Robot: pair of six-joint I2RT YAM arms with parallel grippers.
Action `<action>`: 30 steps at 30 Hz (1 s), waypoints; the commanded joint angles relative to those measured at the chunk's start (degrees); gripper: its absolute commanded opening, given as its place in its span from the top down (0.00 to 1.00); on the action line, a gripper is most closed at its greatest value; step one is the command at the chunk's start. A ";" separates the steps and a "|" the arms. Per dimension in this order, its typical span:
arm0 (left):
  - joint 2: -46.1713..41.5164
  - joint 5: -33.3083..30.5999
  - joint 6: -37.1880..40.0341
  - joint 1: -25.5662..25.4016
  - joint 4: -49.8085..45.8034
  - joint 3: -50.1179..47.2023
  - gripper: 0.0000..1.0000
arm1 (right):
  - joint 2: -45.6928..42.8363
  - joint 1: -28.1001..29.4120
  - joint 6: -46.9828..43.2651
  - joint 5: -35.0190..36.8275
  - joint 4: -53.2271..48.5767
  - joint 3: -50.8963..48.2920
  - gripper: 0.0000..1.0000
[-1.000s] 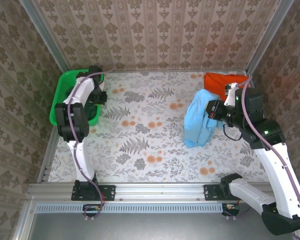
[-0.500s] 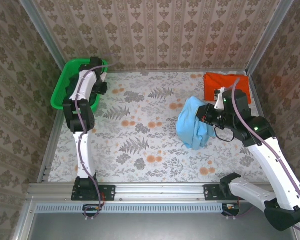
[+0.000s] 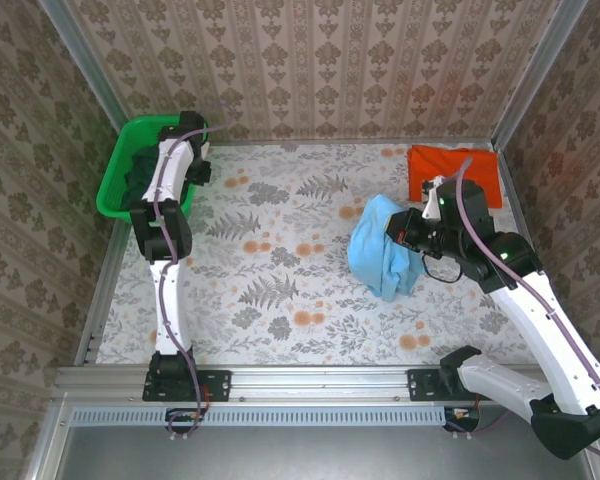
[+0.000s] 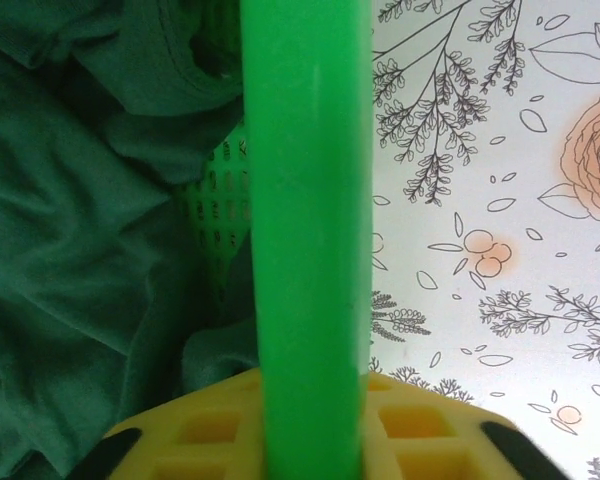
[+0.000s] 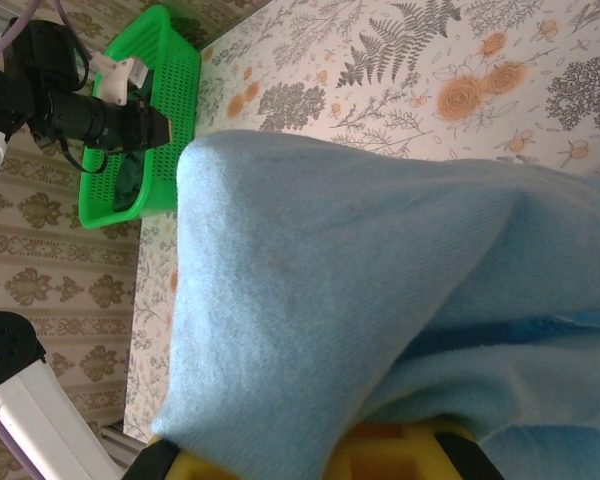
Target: Fold and stack the t-shirts
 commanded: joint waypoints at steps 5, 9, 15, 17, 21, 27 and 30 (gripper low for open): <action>-1.50 1.57 -1.36 0.06 -0.46 1.72 0.35 | 1.72 1.08 -0.68 0.54 3.35 1.37 1.00; -7.90 6.92 -6.46 -0.26 -4.95 1.94 0.18 | 3.68 1.25 -3.23 1.48 3.23 5.79 1.00; -26.08 5.94 -12.77 -4.42 1.42 -12.65 0.07 | 10.21 6.19 -8.72 2.84 3.69 20.89 1.00; -33.23 5.19 -15.05 -6.10 5.28 -18.22 0.07 | 11.93 9.14 -10.95 3.72 4.48 26.41 1.00; -45.06 7.32 -22.16 -8.42 13.44 -30.23 0.08 | 13.38 13.69 -13.99 4.74 7.31 32.44 1.00; -56.40 8.32 -33.05 -12.01 23.09 -49.97 0.06 | 16.77 14.10 -14.56 9.89 8.16 30.74 0.99; -57.68 6.07 -37.60 -12.01 20.01 -55.64 0.06 | 26.91 11.11 -15.69 10.31 2.59 34.29 0.95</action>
